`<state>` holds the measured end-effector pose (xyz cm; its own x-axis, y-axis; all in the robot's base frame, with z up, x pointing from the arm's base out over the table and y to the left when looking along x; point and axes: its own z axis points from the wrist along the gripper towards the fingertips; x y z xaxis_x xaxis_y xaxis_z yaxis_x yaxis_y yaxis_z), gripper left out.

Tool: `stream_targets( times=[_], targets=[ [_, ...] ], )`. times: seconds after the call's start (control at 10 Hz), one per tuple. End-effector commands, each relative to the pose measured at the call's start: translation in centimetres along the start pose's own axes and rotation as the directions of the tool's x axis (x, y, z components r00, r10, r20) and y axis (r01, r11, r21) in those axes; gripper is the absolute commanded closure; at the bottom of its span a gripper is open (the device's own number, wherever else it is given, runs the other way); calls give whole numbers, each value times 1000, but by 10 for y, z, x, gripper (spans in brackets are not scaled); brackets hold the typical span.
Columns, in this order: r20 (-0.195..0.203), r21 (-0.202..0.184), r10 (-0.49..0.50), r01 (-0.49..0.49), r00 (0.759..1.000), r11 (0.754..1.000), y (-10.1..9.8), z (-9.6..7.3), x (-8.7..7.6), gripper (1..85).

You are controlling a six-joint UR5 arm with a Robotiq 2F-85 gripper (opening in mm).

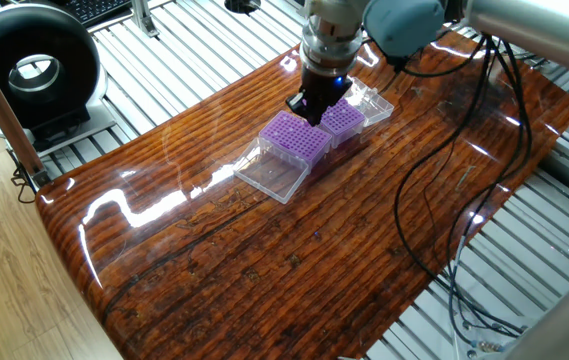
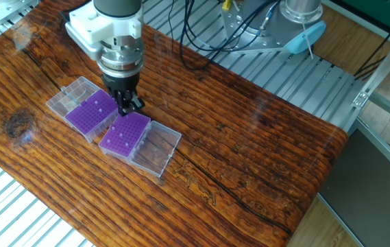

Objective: Transfer all small pipette tips from one holder to another

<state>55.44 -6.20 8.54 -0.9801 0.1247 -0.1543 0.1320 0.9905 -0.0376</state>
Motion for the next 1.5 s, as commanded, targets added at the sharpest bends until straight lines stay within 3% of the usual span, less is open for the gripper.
stream_targets(
  times=[0.0, 0.3, 1.1, 1.4],
  targets=[
    [0, 7, -39, 39, 999, 999, -15, -7, -8, 843],
    [-3, 1, -79, 79, 997, 997, -37, -11, -14, 843],
    [33, -10, -84, 84, 996, 996, -48, 3, -13, 843],
    [29, -6, -116, 117, 993, 993, -56, 2, -16, 843]
  ],
)
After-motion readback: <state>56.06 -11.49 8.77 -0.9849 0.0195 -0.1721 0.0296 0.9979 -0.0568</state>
